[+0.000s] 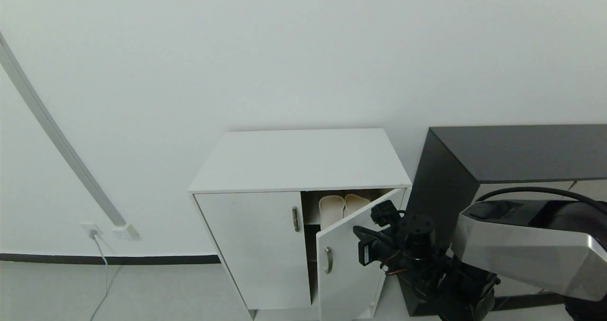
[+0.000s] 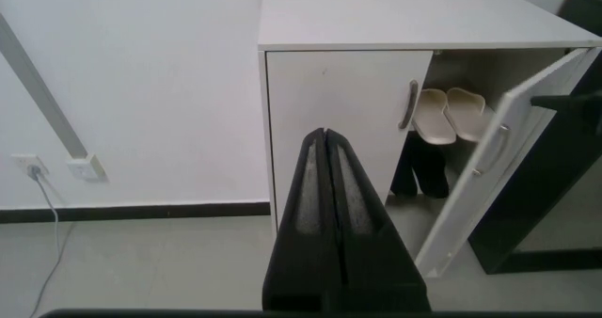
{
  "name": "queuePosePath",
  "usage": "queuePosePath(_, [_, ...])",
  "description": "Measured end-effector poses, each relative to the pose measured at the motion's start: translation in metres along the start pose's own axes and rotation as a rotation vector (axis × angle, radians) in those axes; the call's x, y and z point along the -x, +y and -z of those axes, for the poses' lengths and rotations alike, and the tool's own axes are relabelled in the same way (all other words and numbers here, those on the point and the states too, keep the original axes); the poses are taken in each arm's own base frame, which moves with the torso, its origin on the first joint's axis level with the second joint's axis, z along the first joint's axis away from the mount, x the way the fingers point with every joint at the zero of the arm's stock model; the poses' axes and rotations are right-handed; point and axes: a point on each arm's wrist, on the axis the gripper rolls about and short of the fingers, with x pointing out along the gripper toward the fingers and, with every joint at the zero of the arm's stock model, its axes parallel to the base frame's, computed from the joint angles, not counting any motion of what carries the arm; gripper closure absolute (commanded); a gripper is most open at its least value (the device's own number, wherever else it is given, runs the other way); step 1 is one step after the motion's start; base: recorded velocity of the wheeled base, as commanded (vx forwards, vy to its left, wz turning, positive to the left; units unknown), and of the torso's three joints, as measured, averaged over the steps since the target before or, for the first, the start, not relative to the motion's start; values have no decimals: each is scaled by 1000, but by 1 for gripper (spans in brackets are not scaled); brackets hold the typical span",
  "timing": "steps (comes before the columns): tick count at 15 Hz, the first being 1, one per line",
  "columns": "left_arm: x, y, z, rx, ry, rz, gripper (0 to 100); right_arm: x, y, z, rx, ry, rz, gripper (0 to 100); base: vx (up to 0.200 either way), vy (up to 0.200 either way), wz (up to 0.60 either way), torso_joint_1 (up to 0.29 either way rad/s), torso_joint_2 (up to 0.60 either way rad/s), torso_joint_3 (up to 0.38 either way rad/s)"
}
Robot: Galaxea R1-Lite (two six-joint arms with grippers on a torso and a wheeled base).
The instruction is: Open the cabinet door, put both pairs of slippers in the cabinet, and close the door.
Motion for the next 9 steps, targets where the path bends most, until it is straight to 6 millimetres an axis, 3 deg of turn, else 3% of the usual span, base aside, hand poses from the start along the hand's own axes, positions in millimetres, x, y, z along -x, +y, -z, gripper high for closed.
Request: queuePosePath(9, [0, 0, 0, 0, 0, 0, 100, -26, -18, -6, -9, 3, 46, 100, 0, 0, 0, 0, 0, 0])
